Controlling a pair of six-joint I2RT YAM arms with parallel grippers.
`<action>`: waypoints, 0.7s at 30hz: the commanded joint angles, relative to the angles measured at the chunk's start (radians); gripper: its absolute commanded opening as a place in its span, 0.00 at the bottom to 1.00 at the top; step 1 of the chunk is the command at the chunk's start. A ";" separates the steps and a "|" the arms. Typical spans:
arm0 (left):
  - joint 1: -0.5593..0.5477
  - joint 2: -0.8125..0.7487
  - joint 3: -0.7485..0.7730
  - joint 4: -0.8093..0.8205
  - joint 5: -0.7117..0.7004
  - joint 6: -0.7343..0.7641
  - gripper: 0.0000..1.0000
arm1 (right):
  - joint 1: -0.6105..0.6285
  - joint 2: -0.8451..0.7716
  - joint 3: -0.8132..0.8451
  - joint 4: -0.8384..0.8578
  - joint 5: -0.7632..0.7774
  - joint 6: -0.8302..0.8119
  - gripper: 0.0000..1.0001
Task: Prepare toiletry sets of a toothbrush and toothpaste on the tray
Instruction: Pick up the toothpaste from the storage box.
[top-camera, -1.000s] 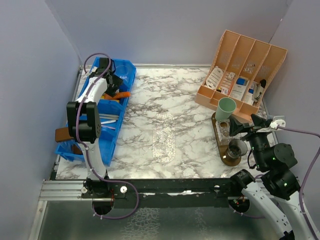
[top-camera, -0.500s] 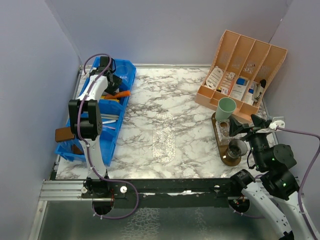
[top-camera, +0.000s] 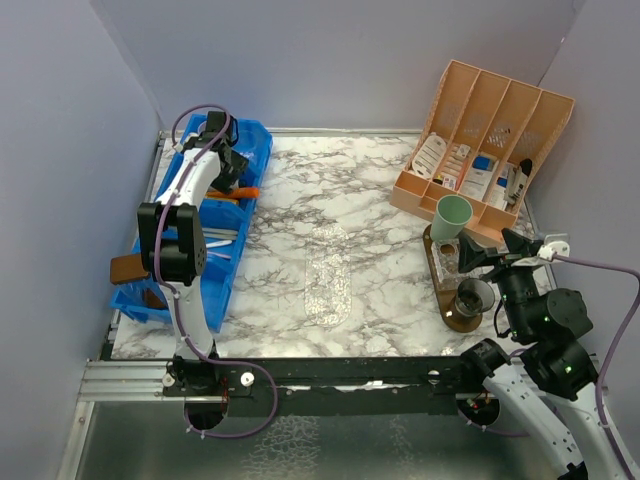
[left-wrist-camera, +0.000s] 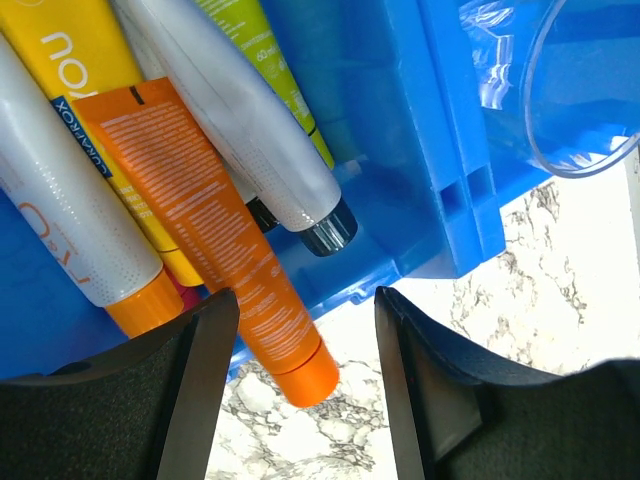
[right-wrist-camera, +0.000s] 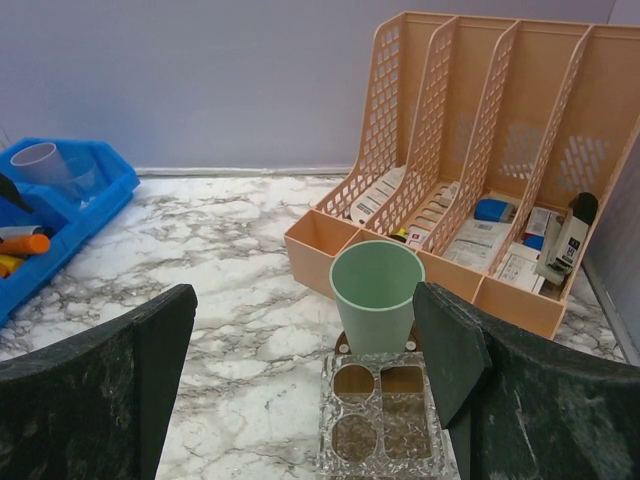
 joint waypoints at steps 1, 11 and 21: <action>-0.010 -0.042 -0.021 -0.053 -0.048 -0.033 0.60 | 0.006 -0.018 -0.008 0.034 0.009 -0.010 0.90; -0.013 0.038 0.025 -0.116 -0.044 -0.061 0.60 | 0.006 -0.030 -0.012 0.034 0.014 -0.010 0.90; -0.002 0.124 0.072 -0.133 -0.012 -0.082 0.46 | 0.006 -0.032 -0.014 0.038 0.018 -0.011 0.90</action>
